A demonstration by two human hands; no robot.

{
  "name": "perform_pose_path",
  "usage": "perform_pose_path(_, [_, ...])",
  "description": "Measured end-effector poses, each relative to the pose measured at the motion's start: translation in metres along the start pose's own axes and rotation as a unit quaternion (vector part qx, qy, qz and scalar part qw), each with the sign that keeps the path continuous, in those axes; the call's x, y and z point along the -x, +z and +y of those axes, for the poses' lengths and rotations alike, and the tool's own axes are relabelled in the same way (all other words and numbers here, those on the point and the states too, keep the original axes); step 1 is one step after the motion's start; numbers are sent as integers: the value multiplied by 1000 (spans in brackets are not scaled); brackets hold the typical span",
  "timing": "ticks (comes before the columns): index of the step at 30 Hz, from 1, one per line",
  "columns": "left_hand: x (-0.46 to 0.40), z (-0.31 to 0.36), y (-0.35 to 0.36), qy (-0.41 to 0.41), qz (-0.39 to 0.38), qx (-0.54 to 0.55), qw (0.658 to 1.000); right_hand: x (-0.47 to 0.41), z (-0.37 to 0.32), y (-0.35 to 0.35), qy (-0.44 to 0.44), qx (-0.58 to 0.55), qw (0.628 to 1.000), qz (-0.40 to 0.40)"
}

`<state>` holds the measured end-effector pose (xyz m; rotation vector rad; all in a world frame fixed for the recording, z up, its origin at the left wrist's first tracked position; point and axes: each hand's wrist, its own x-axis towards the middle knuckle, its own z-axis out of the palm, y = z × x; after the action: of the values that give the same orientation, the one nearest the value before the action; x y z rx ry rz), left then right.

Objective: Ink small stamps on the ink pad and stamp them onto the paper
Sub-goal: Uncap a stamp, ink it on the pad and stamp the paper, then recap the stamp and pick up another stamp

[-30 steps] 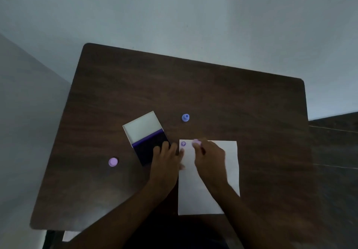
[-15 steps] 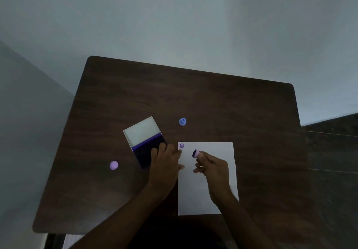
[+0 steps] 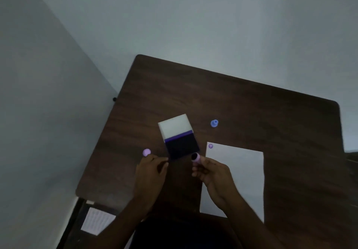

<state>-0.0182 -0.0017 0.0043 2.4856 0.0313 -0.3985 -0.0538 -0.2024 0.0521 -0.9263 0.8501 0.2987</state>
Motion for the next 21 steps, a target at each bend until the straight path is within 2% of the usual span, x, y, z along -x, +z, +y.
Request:
perform_pose_path(3, [-12,-22,-15,41,52,-25,997,-1,6,19,36,-48,998,-35])
perform_pose_path(7, [-24,-39,-29,17,103,9,994,-1,14,43,73,-97,991,-48])
perform_pose_path(11, [-36,-59,-33,-1,80,-7,997,-2,25,67,89,-125,988,-34])
perform_pose_path(18, [-46,-69,-22,39,48,-48,997,0,34,80,109,-134,985,-16])
perform_pose_path(21, [-49,-72,-20,45,53,-17,997,1,35,84,118,-149,982,-5])
